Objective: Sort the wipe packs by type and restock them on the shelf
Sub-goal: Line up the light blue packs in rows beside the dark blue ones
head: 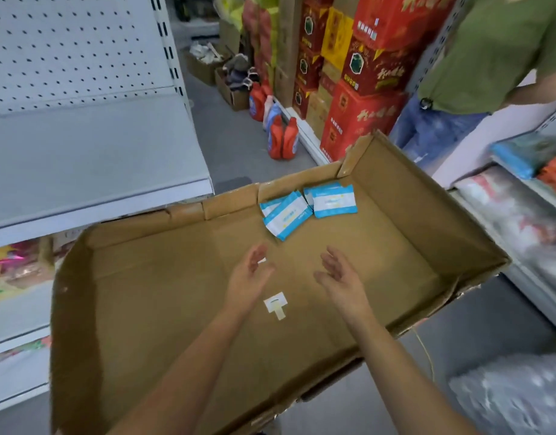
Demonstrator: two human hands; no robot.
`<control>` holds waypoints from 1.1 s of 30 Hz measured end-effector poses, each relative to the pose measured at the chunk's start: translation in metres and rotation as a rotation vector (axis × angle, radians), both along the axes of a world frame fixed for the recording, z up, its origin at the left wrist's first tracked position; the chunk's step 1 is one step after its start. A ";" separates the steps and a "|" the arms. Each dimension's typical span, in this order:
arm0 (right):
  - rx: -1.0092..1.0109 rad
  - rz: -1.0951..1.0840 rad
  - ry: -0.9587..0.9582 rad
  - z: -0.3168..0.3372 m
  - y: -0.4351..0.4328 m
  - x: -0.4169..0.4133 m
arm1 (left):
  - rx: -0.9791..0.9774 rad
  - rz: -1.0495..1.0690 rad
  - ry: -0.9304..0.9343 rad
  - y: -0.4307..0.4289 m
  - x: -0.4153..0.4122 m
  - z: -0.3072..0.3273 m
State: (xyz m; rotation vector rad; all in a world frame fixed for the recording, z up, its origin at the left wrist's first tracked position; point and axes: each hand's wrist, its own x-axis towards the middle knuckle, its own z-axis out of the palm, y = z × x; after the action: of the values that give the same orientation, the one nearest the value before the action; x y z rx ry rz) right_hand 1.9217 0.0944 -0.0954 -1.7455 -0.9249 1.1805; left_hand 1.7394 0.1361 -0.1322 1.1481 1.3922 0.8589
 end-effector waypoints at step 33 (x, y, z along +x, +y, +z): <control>-0.134 0.280 -0.238 -0.088 0.259 0.186 | -0.223 -0.085 0.683 0.157 0.099 -0.029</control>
State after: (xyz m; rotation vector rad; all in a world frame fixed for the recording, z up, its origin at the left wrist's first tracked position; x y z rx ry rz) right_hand 2.1076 0.3530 -0.1837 -1.9403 -1.2912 1.2521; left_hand 1.8381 0.2928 -0.1615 1.3756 1.9114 0.2308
